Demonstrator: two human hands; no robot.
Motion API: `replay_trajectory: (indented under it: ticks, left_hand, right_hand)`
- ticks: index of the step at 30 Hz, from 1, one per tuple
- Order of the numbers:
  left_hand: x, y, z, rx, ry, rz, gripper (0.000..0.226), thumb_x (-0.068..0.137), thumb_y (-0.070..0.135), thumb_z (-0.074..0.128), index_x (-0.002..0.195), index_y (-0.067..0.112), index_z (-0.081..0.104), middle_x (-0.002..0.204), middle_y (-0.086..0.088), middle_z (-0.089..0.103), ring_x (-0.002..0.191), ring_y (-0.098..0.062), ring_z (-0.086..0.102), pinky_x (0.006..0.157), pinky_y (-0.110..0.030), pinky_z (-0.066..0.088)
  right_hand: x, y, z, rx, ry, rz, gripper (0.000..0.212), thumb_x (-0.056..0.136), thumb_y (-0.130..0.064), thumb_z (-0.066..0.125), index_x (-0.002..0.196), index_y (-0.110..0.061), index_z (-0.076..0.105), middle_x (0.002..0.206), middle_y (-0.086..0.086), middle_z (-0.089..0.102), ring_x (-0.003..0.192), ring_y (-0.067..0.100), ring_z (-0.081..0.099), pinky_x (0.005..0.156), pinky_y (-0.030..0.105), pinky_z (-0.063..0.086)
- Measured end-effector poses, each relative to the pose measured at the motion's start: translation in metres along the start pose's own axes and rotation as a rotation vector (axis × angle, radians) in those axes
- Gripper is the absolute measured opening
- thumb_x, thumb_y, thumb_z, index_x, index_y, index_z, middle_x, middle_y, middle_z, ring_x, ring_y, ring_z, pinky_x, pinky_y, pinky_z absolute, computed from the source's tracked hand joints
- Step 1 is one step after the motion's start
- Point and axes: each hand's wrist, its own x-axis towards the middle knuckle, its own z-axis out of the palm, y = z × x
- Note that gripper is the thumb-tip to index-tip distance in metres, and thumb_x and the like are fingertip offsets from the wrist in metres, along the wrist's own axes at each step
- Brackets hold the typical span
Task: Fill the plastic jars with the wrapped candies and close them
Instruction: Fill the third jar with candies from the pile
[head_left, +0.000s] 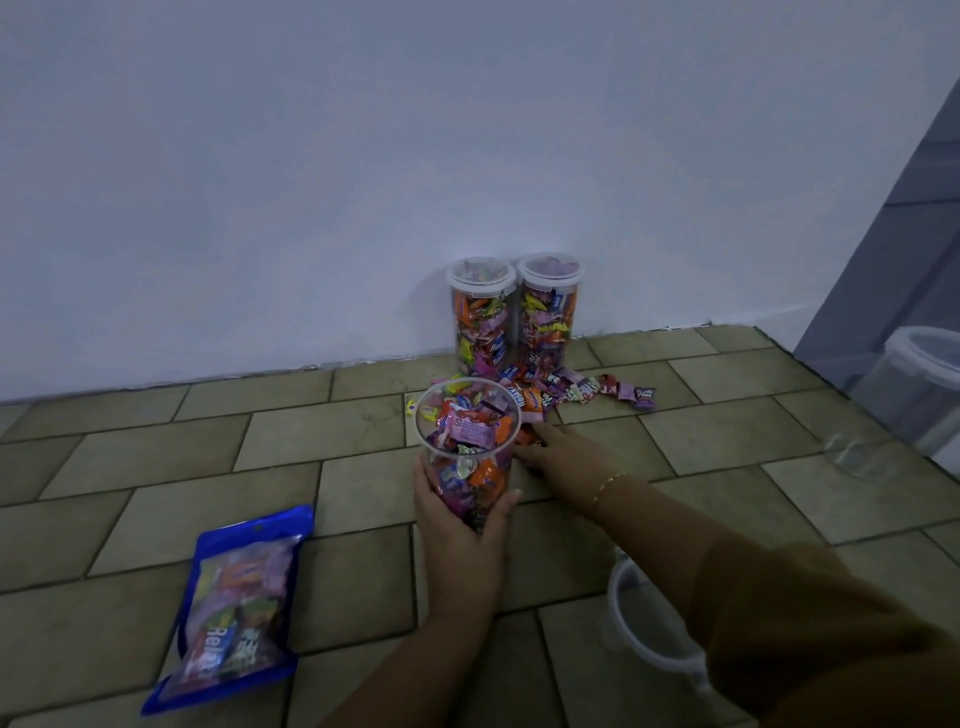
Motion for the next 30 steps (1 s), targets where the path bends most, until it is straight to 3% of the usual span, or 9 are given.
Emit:
replay_trajectory:
  ticks: [5,7,11,14,16,19,24,30]
  left_hand:
    - [-0.002,0.003,0.002,-0.002,-0.003,0.013,0.109,0.065,0.047,0.074,0.149,0.017,0.012,0.15,-0.002,0.03,0.135,-0.015,0.034,0.109,-0.034,0.036]
    - [-0.002,0.004,0.001,-0.003,-0.011,0.014,0.108,0.065,0.049,0.074,0.148,0.017,0.014,0.149,-0.002,0.032,0.134,-0.015,0.036,0.109,-0.035,0.038]
    - [0.0,0.001,0.002,-0.005,-0.024,0.016,0.108,0.064,0.058,0.072,0.148,0.019,0.015,0.147,0.0,0.034,0.133,-0.015,0.037,0.107,-0.042,0.041]
    - [-0.001,0.001,0.003,0.002,-0.027,0.016,0.107,0.066,0.055,0.072,0.148,0.018,0.016,0.147,0.0,0.033,0.133,-0.015,0.037,0.107,-0.043,0.04]
    - [-0.001,0.002,0.003,0.003,-0.031,0.01,0.106,0.066,0.053,0.073,0.148,0.019,0.015,0.147,0.001,0.033,0.134,-0.014,0.036,0.108,-0.042,0.04]
    - [0.001,0.0,0.003,0.001,-0.024,0.009,0.108,0.065,0.054,0.074,0.149,0.02,0.015,0.148,0.001,0.033,0.134,-0.014,0.036,0.107,-0.042,0.04]
    - [0.001,0.0,0.004,-0.003,-0.027,-0.002,0.106,0.066,0.055,0.073,0.148,0.021,0.016,0.147,0.0,0.034,0.133,-0.015,0.038,0.106,-0.042,0.042]
    - [0.001,0.0,0.003,-0.006,-0.022,-0.014,0.106,0.064,0.055,0.073,0.148,0.019,0.019,0.144,0.0,0.037,0.13,-0.015,0.04,0.104,-0.041,0.043]
  right_hand:
    - [-0.014,0.007,-0.008,0.149,0.112,0.06,0.04,0.095,-0.014,0.045,0.134,-0.021,0.048,0.14,0.009,0.043,0.124,0.026,0.045,0.1,0.031,0.036]
    - [-0.018,0.009,-0.018,0.359,0.149,0.145,0.038,0.091,-0.008,0.049,0.127,-0.017,0.056,0.13,0.01,0.052,0.116,0.025,0.051,0.095,0.029,0.039]
    - [-0.03,0.011,-0.036,0.837,0.384,0.248,0.024,0.087,-0.005,0.058,0.106,-0.015,0.067,0.106,0.007,0.063,0.085,0.017,0.055,0.074,0.026,0.047]
    - [-0.045,0.004,-0.064,1.205,0.563,0.194,0.022,0.086,-0.001,0.061,0.092,-0.021,0.065,0.095,0.006,0.064,0.07,0.013,0.058,0.062,0.02,0.055]
    - [-0.054,-0.004,-0.084,1.317,0.671,0.116,0.031,0.086,0.003,0.059,0.086,-0.028,0.064,0.093,-0.002,0.065,0.073,0.01,0.062,0.065,0.021,0.058]
    - [-0.061,-0.021,-0.103,1.263,0.746,-0.014,0.036,0.086,0.002,0.059,0.087,-0.033,0.063,0.091,-0.013,0.063,0.078,0.005,0.063,0.074,0.019,0.055]
    - [-0.058,-0.046,-0.102,1.038,0.696,-0.104,0.027,0.087,-0.002,0.058,0.104,-0.021,0.065,0.104,-0.008,0.061,0.098,0.005,0.057,0.089,0.012,0.046]
    - [-0.055,-0.055,-0.093,0.987,0.678,-0.116,0.027,0.089,-0.005,0.057,0.11,-0.018,0.065,0.106,-0.008,0.059,0.101,0.004,0.054,0.089,0.013,0.046]
